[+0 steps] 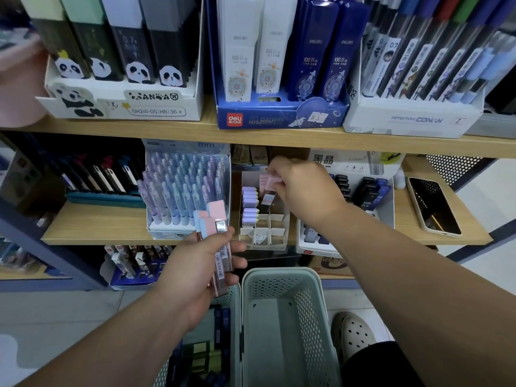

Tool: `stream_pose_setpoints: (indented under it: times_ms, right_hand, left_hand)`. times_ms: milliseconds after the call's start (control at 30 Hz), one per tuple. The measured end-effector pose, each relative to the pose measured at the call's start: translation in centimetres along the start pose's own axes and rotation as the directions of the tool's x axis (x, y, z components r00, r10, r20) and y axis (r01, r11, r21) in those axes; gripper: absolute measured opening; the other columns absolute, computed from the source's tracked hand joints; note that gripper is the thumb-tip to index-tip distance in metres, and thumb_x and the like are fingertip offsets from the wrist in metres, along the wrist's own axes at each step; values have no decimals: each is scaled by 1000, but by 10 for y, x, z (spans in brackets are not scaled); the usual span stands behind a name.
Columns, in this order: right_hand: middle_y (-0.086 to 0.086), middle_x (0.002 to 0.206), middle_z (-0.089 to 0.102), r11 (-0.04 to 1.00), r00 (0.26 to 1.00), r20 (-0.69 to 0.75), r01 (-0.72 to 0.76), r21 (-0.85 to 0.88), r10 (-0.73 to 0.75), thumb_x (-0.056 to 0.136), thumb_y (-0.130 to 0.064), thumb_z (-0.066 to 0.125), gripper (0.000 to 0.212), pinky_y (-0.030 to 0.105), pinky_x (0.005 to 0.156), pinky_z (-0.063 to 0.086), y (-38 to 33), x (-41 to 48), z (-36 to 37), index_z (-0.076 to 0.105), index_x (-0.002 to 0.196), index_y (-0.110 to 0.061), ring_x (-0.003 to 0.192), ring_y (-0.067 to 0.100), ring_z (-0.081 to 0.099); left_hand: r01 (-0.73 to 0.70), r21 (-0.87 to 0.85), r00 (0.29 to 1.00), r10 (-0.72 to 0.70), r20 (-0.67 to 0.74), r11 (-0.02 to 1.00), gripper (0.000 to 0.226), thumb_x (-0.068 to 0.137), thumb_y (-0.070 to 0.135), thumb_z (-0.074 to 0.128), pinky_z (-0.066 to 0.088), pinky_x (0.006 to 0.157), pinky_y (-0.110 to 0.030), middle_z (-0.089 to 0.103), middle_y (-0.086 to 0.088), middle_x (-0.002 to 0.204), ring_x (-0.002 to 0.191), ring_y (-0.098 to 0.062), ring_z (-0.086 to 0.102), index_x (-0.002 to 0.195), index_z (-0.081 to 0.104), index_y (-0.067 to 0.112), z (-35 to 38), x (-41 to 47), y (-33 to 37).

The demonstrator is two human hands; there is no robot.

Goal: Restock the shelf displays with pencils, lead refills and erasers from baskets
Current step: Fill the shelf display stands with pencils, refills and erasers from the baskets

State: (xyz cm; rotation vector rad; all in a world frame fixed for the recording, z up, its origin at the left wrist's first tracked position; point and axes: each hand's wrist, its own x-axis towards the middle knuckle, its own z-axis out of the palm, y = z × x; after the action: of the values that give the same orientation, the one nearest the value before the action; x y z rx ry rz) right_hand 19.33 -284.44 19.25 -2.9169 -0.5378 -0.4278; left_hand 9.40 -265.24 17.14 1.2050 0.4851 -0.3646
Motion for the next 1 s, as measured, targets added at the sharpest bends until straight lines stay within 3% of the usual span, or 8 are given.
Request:
stream_pose_setpoints:
  times_ms: [267,433,767,1000]
  right_hand:
    - [10,93,67,999,998,40,39,-26,-38,90,-6,60,18,41,67,56,-6,-2,5,67,104,-15,79,34,65]
    - [8,94,62,999,999,-17,33,11,-33,87,-5,64,9,41,63,57,-6,-2,9,63,86,-13,72,32,64]
    - [7,102,63,996,999,5,32,89,-32,86,-6,65,9,40,69,56,-4,-2,9,70,85,-13,77,31,64]
    - [3,98,57,992,997,60,44,122,-51,86,-8,67,23,35,67,49,-2,-2,6,52,78,-23,78,26,59]
  left_hand:
    - [-5,-4,1000,5,7,1000,25,93,22,68,45,50,-27,77,-11,91,60,-18,65,115,65,11,-1,1,-2]
    - [0,2,1000,0,14,1000,25,93,21,67,45,49,-26,77,-12,93,61,-18,66,116,66,12,-2,0,-2]
    - [17,-11,999,-16,36,1000,25,92,21,68,44,42,-25,76,-12,91,57,-17,65,115,67,11,0,-2,-1]
    - [12,2,999,-12,45,1000,26,93,21,66,46,46,-25,77,-8,98,62,-17,67,117,65,12,1,-2,-2]
